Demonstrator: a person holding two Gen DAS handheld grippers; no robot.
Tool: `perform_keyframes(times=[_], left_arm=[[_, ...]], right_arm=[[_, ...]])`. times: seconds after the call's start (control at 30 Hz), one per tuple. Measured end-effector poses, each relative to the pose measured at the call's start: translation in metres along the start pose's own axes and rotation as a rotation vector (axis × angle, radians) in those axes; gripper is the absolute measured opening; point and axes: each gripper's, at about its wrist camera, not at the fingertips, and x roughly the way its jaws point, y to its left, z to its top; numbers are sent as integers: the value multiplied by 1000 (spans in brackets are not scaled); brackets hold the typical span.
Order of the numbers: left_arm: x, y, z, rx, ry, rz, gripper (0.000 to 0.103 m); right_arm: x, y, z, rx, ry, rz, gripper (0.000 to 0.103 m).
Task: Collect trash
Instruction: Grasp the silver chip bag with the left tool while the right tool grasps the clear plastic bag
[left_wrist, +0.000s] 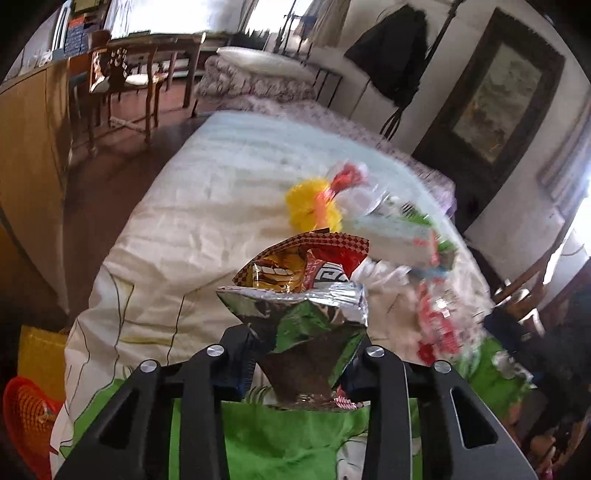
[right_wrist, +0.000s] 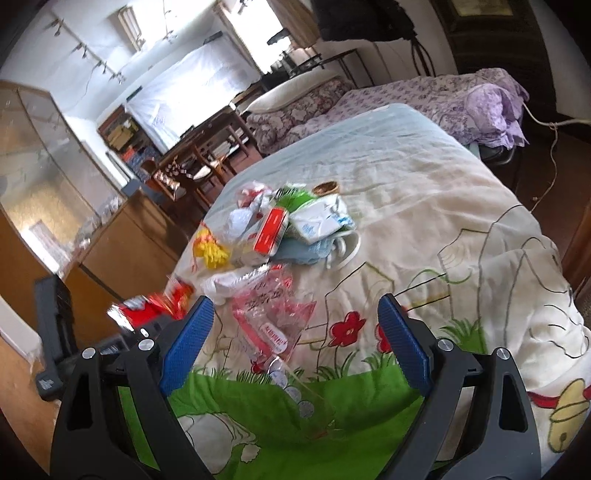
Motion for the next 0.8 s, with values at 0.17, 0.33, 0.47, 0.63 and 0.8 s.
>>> perform_keyframes(times=[0.17,0.33,0.47,0.63,0.8], left_arm=[[-8,-3,0,0,-44,-24,35],[-13,-3,0,-10,-54,-52,35],[-13,-4,2,-6,-53,-59,35],[-13,-5,2,-4,-53,-61,35],[-14,-5,2,-3,-56,-60,35]], right_arm=[[12,12,-7,-68,57,-28,87],[15,19,-9,-116,51,-57,87],[19,27,-11,-161,41,-74,87],[36,38,-15,-226,75,-147,87],[38,35,-15,-200,92,-133,37]])
